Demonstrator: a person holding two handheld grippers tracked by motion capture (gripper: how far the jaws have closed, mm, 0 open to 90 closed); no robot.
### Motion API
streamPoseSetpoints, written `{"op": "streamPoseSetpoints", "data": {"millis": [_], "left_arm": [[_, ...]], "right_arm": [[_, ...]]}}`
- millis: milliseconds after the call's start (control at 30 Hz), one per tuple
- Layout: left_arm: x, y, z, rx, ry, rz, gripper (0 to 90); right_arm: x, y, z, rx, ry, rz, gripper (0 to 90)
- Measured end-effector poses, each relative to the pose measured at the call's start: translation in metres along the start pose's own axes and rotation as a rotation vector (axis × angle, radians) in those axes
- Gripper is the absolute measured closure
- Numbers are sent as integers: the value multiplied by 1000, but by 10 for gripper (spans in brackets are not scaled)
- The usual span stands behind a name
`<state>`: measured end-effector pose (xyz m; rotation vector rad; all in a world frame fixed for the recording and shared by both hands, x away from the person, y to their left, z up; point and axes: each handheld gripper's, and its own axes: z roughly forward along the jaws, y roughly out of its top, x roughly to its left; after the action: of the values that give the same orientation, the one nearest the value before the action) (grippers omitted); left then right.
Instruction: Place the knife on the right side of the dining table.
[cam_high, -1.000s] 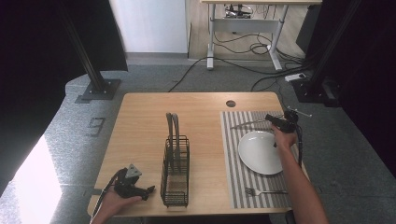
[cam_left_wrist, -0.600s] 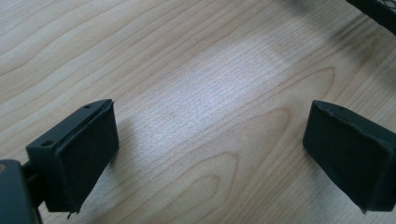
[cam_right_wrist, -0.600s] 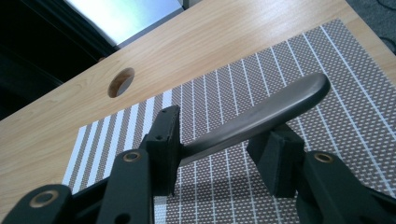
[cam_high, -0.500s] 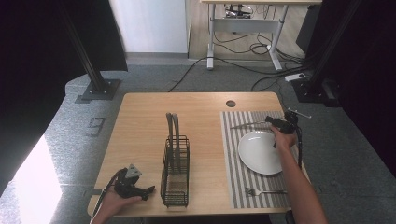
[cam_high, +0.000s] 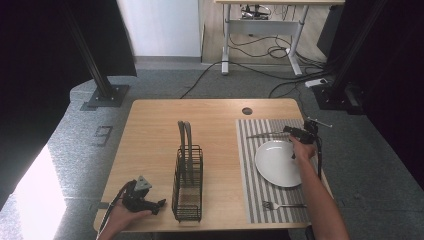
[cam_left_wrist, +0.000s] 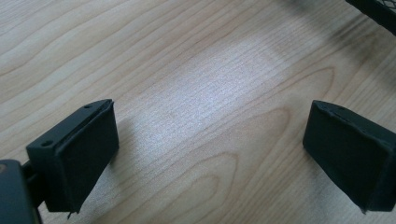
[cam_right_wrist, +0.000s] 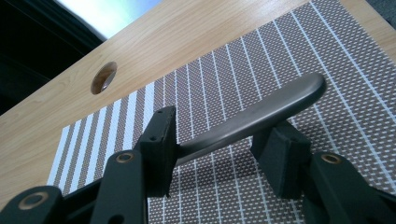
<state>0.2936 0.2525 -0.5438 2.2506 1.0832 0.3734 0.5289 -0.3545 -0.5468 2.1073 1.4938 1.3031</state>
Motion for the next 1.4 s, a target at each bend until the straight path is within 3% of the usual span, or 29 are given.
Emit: {"op": "streamPoseSetpoints", "data": {"millis": [167,333,600,800,833,933,1133,1400], "left_arm": [[0,0,0,0,0,0,33],[0,0,0,1,-1,1,33],[0,0,0,2,-2,4,33],[0,0,0,2,-2,4,33],[0,0,0,2,-2,4,33],[0,0,0,3,-3,4,33],[0,0,0,3,-3,4,32],[0,0,0,1,-4,5,29]], "right_arm": [[-1,0,2,21,-3,19,488],[0,-1,4,32,-8,-10,481],[2,0,2,36,-6,-6,474],[9,2,-3,7,-7,-87,457],[12,4,-7,-6,1,-125,454],[15,6,-10,-20,-7,-153,453],[18,12,-13,4,-7,-179,440],[24,21,-5,82,-42,-301,413]]}}
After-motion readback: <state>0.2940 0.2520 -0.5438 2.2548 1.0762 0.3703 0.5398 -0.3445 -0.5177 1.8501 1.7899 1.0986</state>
